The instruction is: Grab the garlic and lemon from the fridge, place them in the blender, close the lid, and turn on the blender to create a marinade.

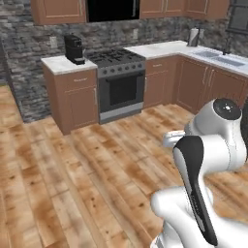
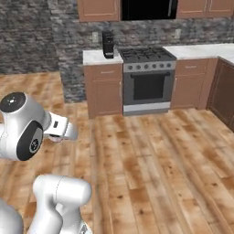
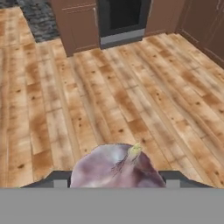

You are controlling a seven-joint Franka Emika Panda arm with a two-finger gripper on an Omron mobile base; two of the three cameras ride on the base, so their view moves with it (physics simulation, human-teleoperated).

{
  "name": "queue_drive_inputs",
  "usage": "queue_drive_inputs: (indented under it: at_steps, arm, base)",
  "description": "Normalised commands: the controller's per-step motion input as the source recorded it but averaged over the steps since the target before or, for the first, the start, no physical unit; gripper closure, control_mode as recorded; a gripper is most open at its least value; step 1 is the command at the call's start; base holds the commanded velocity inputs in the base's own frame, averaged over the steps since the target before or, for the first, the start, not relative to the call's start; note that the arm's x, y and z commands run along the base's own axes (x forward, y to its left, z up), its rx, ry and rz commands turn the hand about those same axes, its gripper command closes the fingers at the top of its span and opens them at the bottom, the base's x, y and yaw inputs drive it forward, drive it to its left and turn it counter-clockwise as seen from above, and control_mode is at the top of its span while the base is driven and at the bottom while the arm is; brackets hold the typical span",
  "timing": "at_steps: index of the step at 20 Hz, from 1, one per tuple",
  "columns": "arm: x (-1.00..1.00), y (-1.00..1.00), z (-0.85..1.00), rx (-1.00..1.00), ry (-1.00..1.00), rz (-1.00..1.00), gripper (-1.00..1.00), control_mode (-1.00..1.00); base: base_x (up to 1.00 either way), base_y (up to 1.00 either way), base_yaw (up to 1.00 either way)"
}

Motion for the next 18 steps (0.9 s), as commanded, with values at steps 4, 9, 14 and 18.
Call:
queue_drive_inputs:
  at_steps: [4,9,14,18]
  arm:
    - [0.0,0.0,0.0,0.0,0.0,0.0,1.0,1.0]
    - [0.0,0.0,0.0,0.0,0.0,0.0,1.0,1.0]
    - [0.0,0.0,0.0,0.0,0.0,0.0,1.0,1.0]
    - [0.0,0.0,0.0,0.0,0.0,0.0,1.0,1.0]
  base:
    - [-0.17,1.0,0.36]
    - [-0.06,1.0,0.29]
    - [0.0,1.0,0.2]
    - [0.0,1.0,0.09]
